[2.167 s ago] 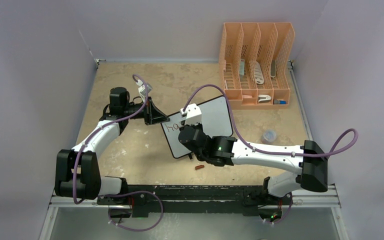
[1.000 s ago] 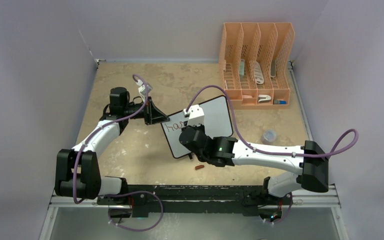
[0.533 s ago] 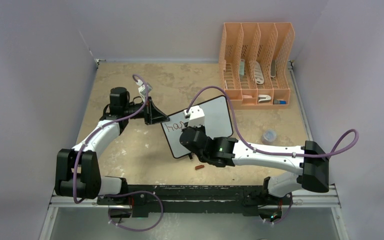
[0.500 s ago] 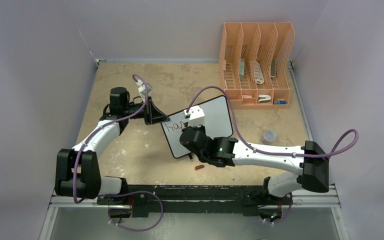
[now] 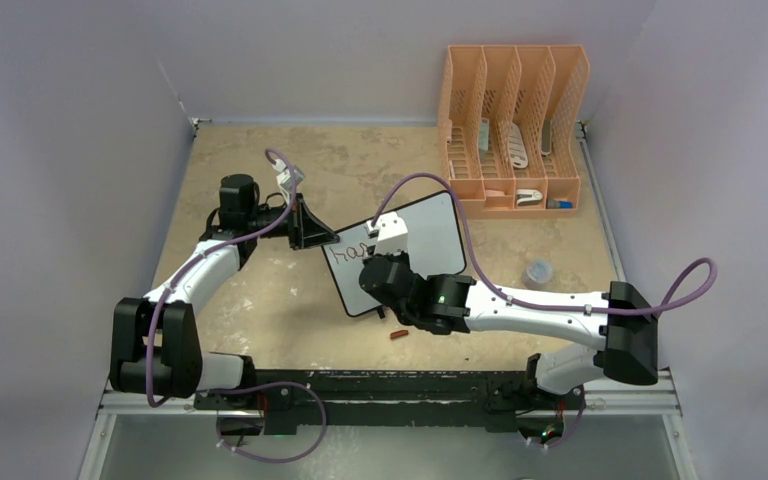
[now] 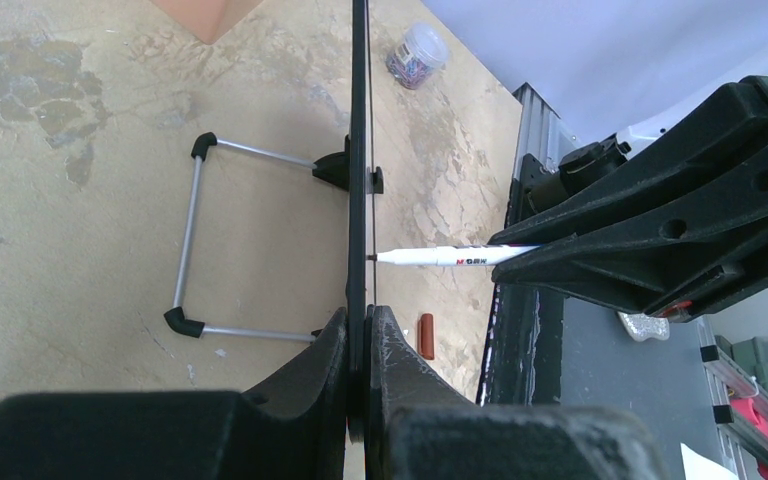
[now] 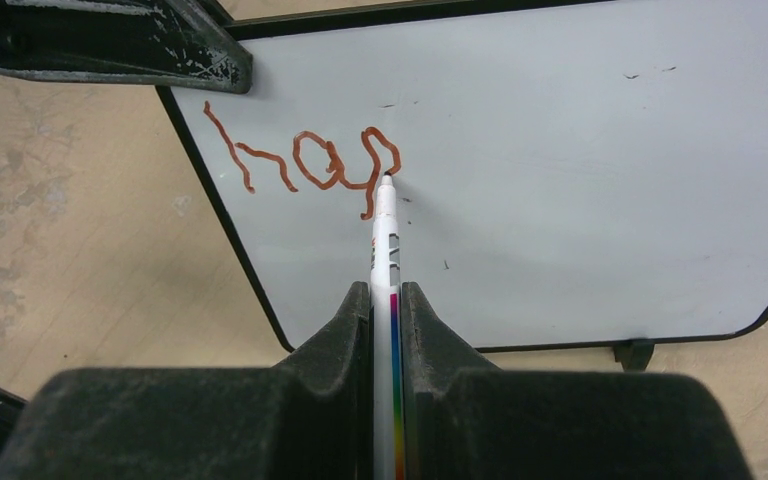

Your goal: Write a sentence on the whiteboard

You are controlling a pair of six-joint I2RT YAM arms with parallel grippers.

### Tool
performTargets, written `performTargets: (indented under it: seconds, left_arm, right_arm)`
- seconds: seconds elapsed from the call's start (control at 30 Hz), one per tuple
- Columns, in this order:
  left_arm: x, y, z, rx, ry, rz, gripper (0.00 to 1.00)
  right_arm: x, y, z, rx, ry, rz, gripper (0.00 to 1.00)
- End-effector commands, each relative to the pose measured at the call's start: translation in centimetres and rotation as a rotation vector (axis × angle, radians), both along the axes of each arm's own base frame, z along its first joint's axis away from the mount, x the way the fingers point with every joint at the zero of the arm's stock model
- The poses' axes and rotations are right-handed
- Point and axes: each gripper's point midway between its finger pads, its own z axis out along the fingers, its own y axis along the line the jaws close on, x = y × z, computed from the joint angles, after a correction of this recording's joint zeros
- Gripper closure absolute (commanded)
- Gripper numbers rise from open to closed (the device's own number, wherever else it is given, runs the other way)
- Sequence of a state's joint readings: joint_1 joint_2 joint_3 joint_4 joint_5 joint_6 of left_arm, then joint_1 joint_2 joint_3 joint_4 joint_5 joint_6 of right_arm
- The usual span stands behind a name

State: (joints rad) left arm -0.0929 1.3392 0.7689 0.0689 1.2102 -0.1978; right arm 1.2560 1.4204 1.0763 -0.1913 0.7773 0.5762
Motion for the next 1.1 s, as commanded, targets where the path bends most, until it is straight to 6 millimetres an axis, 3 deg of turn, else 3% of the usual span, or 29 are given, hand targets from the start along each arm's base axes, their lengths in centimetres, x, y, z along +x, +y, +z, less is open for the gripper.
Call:
performTargets:
  seconds: [0.0, 0.77, 1.07]
  left_arm:
    - [-0.8, -0.7, -0.2, -0.007, 0.01, -0.054, 1.0]
    - [-0.7, -0.7, -0.1, -0.006, 0.009, -0.051, 1.0]
    - [-0.6, -0.7, -0.3, -0.003, 0.015, -0.049, 1.0]
  right_arm:
    - [-0.2, 0.5, 0.0, 0.009, 0.01, 0.014, 1.0]
    - [-0.6, 1.0, 1.7, 0.068, -0.007, 0.046, 1.0]
    - [-0.5, -0.9, 2.7, 0.086, -0.036, 0.01, 1.0]
